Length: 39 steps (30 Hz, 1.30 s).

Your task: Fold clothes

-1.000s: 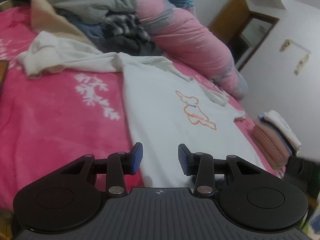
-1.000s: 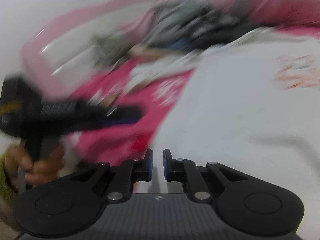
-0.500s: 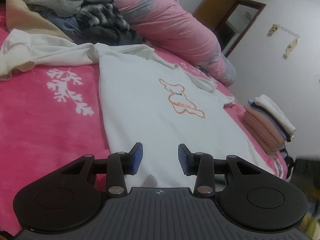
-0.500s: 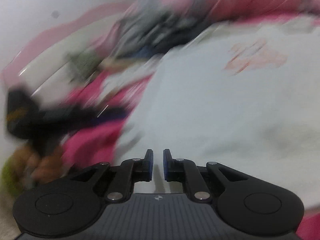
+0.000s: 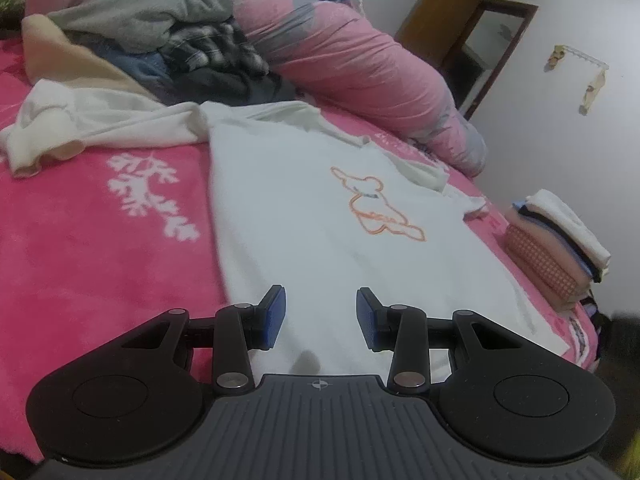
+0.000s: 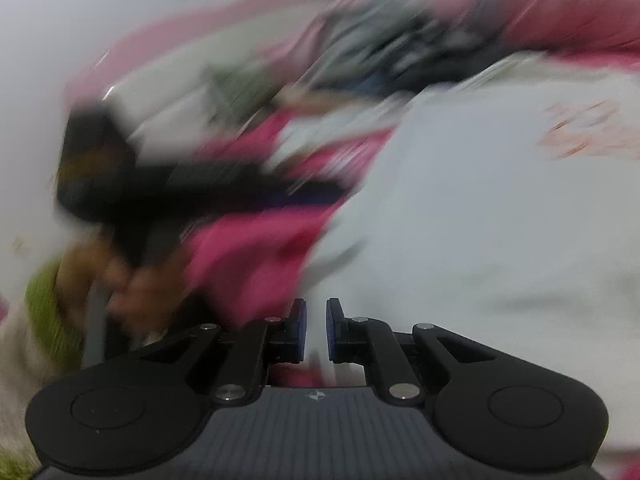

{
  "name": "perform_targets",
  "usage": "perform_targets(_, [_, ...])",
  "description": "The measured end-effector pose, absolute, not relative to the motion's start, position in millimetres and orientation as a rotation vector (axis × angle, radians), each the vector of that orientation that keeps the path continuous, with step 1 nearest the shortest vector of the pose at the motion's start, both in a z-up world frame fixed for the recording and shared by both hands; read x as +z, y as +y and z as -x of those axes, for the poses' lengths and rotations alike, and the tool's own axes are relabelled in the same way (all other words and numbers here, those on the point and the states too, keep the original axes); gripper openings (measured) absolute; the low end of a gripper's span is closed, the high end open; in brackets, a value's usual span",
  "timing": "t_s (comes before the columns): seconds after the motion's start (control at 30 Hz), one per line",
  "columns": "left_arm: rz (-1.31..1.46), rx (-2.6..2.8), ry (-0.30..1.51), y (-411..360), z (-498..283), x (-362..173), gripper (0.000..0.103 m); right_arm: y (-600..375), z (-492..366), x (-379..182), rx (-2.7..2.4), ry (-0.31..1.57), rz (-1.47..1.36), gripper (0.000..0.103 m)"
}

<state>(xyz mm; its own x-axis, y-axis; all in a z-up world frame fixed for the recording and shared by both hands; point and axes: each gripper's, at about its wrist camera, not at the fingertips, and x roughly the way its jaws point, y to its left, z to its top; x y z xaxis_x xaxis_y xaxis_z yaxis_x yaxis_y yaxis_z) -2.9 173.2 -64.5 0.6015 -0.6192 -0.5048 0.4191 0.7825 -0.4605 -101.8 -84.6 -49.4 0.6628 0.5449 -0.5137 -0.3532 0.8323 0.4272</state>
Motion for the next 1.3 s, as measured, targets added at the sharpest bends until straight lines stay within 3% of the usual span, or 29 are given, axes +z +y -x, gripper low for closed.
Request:
perform_targets(0.1, [0.305, -0.634, 0.694, 158, -5, -65, 0.039, -166, 95, -34, 0.275, 0.608, -0.366, 0.012])
perform_targets(0.23, [0.296, -0.564, 0.755, 152, -8, -80, 0.039, -222, 83, -39, -0.074, 0.728, -0.256, 0.012])
perform_targets(0.47, [0.370, -0.419, 0.787, 188, 12, -86, 0.040, -280, 146, -52, -0.096, 0.787, -0.437, 0.011])
perform_targets(0.67, [0.357, -0.348, 0.755, 194, -2, -63, 0.040, -314, 141, -32, -0.152, 0.671, -0.517, 0.013])
perform_targets(1.07, [0.209, -0.493, 0.669, 93, -92, -15, 0.041, -333, 49, -9, -0.003, 0.617, -0.396, 0.014])
perform_targets(1.3, [0.123, -0.505, 0.686, 34, -137, -48, 0.041, -349, -9, -37, -0.002, 0.678, -0.347, 0.015])
